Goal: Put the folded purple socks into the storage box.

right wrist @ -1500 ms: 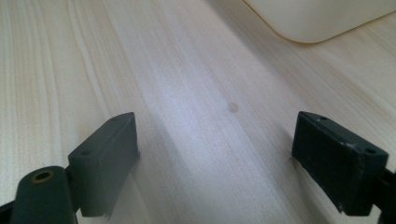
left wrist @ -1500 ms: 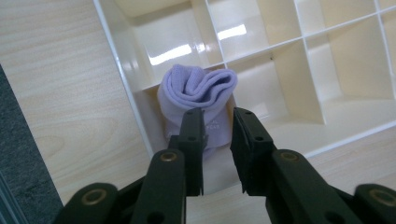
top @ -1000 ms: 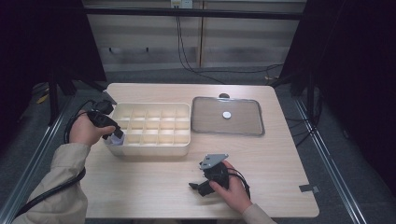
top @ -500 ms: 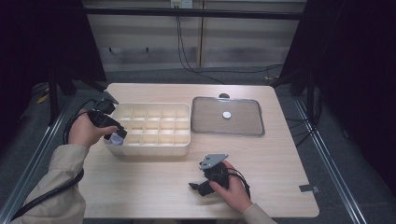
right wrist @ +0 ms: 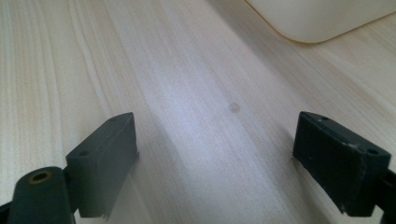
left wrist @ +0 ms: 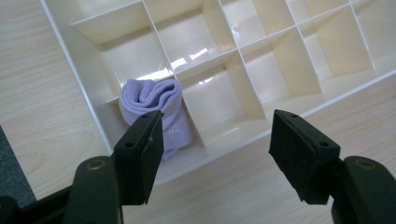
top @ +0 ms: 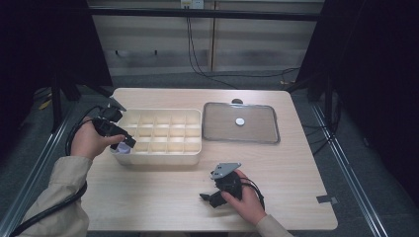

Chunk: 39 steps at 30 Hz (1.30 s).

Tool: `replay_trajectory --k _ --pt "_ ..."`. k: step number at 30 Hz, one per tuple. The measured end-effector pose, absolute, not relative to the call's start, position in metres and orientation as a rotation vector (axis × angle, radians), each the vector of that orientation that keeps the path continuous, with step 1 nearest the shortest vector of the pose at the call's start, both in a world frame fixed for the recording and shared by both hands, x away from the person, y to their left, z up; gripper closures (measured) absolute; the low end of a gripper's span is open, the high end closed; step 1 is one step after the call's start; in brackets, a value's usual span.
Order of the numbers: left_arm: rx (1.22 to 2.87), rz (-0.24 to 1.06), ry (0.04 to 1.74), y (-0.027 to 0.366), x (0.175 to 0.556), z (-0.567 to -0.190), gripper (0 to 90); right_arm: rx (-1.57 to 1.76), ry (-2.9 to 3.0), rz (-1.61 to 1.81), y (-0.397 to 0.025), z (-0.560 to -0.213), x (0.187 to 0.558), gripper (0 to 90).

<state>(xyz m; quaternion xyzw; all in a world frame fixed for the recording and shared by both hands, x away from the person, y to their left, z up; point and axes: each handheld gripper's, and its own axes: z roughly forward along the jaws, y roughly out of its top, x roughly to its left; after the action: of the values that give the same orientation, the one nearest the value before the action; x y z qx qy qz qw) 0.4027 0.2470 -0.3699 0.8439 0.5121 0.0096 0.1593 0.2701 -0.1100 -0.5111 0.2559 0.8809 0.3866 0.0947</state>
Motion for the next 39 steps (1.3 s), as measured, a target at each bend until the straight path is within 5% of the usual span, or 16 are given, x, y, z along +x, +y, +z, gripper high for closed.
replay_trajectory --k 39 --pt "2.367 0.007 1.443 0.268 0.37 -0.384 31.1 0.762 2.614 1.145 -0.11 -0.511 0.27 12.9"
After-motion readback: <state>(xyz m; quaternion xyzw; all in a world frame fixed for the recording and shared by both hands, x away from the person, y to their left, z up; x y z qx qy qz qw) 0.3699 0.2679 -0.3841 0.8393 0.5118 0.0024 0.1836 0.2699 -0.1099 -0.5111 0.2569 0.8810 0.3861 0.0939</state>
